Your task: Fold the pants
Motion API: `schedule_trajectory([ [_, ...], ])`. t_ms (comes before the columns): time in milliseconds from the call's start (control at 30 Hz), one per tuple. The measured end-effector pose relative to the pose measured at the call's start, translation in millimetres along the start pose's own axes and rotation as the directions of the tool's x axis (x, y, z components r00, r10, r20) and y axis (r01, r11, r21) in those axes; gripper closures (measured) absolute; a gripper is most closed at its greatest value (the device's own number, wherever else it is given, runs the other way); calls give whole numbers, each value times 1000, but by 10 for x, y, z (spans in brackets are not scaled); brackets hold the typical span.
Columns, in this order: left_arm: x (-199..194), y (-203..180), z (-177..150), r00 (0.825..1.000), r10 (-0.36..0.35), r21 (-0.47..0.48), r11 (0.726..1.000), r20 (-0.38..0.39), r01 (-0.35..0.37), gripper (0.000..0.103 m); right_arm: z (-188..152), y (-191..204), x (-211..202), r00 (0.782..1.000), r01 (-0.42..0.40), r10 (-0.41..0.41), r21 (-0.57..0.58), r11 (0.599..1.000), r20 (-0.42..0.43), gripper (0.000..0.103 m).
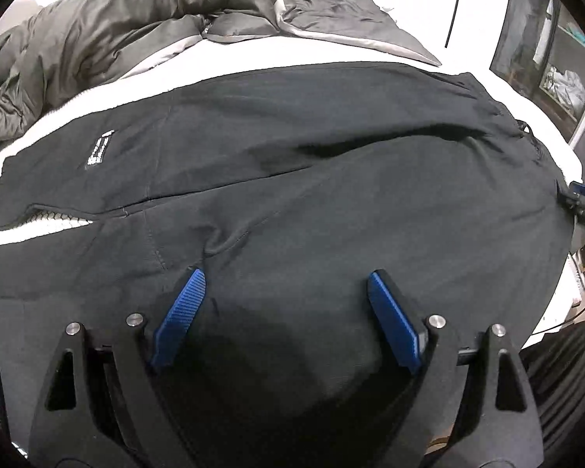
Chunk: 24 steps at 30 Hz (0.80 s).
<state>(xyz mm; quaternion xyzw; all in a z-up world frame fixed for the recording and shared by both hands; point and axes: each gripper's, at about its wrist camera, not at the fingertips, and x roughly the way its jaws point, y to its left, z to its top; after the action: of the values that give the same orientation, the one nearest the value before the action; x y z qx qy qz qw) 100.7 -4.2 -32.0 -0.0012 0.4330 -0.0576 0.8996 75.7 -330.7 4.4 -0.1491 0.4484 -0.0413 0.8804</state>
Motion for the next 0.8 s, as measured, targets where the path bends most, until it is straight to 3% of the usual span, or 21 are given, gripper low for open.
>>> schedule_trajectory([
  [33, 20, 120, -54, 1000, 7, 3, 1000, 4, -7, 19, -45, -167, 21, 1000, 6, -5, 44, 999, -10, 26],
  [100, -40, 128, -89, 1000, 18, 9, 1000, 20, -18, 19, -99, -354, 4, 997, -76, 77, 129, 989, -8, 26],
  [200, -226, -53, -107, 995, -64, 47, 997, 70, 61, 19, -55, -230, -183, 995, -92, 88, 91, 992, 48, 27],
  [267, -237, -158, -86, 994, -71, 87, 994, 82, 63, 19, 23, -159, -325, 987, -138, 130, 85, 987, 98, 27],
  [333, -163, -199, -36, 996, -47, 102, 994, 70, 40, 19, 264, -158, -338, 970, -227, 216, 99, 969, 109, 27],
  [400, -93, -170, -10, 999, -22, 76, 997, 47, 19, 19, 553, -198, -303, 961, -265, 251, 120, 957, 118, 27],
  [567, -62, 34, 58, 998, 29, -4, 1000, 55, -29, 19, 1398, -476, 283, 930, -365, 340, 236, 901, 141, 27],
  [667, -55, 192, 70, 996, 54, -39, 998, 65, -51, 19, 1933, -542, 748, 946, -324, 314, 256, 911, 80, 27],
  [800, 69, 349, 74, 997, 76, -65, 995, 25, -75, 19, 2301, -683, 1440, 940, -318, 342, 364, 875, -1, 27],
])
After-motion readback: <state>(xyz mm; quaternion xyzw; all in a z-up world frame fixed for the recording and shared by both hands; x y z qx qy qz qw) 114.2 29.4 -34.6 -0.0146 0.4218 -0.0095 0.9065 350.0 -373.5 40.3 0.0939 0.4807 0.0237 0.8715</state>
